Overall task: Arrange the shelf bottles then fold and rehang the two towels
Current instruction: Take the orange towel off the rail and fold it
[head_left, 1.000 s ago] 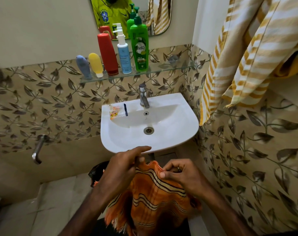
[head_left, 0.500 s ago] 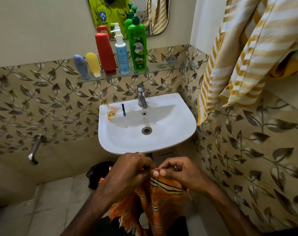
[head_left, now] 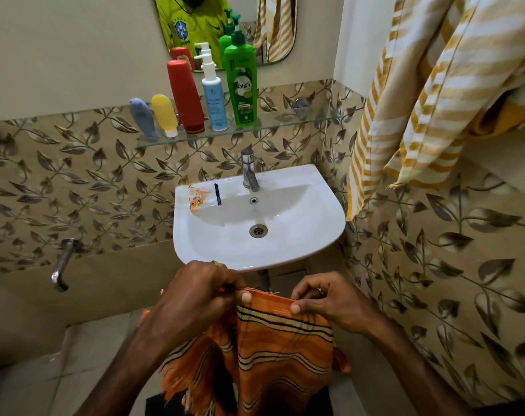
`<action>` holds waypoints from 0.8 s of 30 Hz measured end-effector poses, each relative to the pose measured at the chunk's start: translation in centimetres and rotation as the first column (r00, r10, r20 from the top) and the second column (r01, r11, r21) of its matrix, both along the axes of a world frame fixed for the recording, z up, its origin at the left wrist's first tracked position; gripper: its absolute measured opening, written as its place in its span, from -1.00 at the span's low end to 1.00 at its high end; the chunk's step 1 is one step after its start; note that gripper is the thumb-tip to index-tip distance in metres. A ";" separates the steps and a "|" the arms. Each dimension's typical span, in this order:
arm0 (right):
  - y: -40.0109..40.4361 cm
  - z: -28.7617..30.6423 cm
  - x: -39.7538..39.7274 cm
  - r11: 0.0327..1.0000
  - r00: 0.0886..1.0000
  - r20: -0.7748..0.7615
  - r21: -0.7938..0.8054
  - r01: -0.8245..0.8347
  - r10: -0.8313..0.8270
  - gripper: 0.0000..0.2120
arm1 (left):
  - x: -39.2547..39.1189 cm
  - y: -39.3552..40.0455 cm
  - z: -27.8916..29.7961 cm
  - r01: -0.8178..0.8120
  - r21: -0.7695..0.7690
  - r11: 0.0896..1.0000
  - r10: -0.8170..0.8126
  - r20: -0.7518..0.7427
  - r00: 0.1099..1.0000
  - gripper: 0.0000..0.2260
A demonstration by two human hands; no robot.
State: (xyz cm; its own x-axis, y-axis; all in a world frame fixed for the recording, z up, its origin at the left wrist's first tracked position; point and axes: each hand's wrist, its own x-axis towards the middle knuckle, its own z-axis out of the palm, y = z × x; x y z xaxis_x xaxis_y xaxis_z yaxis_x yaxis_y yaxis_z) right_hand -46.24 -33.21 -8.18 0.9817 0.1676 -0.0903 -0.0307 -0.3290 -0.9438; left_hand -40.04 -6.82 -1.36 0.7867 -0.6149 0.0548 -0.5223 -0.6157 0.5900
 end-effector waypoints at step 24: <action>1.6 2.3 -1.0 0.991 0.996 -0.003 0.102 -0.091 0.092 -0.88 | -1.4 -3.4 0.8 0.183 0.253 0.950 -0.192 0.010 0.981 -0.82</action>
State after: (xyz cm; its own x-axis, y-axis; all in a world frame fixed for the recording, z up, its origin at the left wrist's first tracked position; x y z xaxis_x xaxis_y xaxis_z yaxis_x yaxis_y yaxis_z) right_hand -47.27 -31.59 -5.87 0.9612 0.2654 -0.0752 -0.0118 -0.2331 -0.9724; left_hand -41.43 -10.27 -0.51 0.6562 -0.7486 -0.0951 -0.6596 -0.6302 0.4096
